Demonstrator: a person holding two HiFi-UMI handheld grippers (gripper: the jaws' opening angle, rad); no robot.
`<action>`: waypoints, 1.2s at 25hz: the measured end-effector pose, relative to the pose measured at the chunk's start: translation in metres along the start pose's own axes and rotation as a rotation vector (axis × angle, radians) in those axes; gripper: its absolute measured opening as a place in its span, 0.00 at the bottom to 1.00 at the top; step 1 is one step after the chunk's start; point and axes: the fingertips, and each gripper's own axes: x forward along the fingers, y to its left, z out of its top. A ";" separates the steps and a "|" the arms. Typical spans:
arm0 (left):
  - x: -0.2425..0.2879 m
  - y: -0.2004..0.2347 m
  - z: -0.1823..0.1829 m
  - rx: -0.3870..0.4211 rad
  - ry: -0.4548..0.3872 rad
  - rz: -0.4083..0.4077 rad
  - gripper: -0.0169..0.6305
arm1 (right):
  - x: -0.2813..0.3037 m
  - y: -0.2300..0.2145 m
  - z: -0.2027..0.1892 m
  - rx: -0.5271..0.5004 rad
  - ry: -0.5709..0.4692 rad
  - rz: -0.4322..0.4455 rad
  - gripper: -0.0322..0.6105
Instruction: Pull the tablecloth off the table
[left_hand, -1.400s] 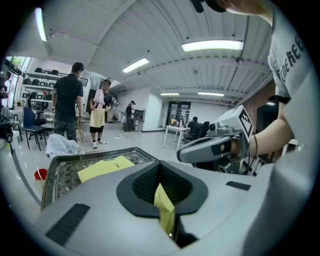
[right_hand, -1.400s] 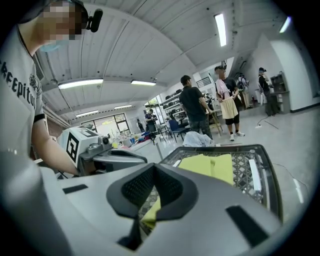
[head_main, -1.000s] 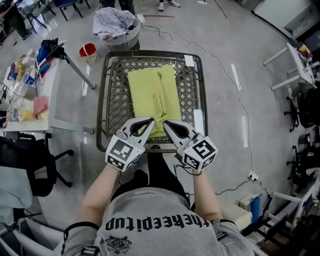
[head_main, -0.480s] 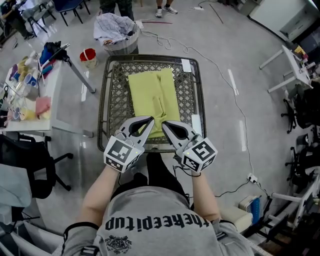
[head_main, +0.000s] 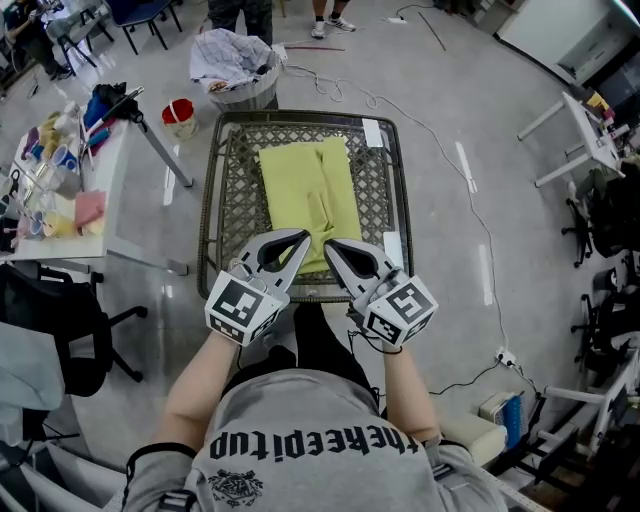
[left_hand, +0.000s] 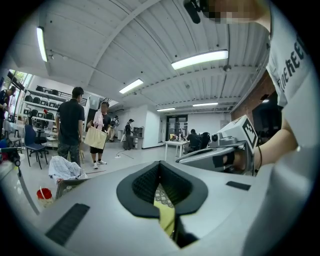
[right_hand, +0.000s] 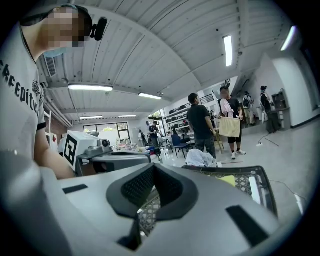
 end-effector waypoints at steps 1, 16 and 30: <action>-0.001 0.000 0.001 0.002 -0.003 0.000 0.05 | 0.000 0.000 0.001 0.000 -0.004 -0.002 0.07; -0.006 0.000 0.010 -0.002 -0.037 -0.005 0.05 | 0.005 0.006 0.012 -0.030 -0.026 -0.015 0.07; -0.016 0.009 0.005 -0.016 -0.036 0.009 0.05 | 0.016 0.013 0.009 -0.029 -0.022 -0.006 0.07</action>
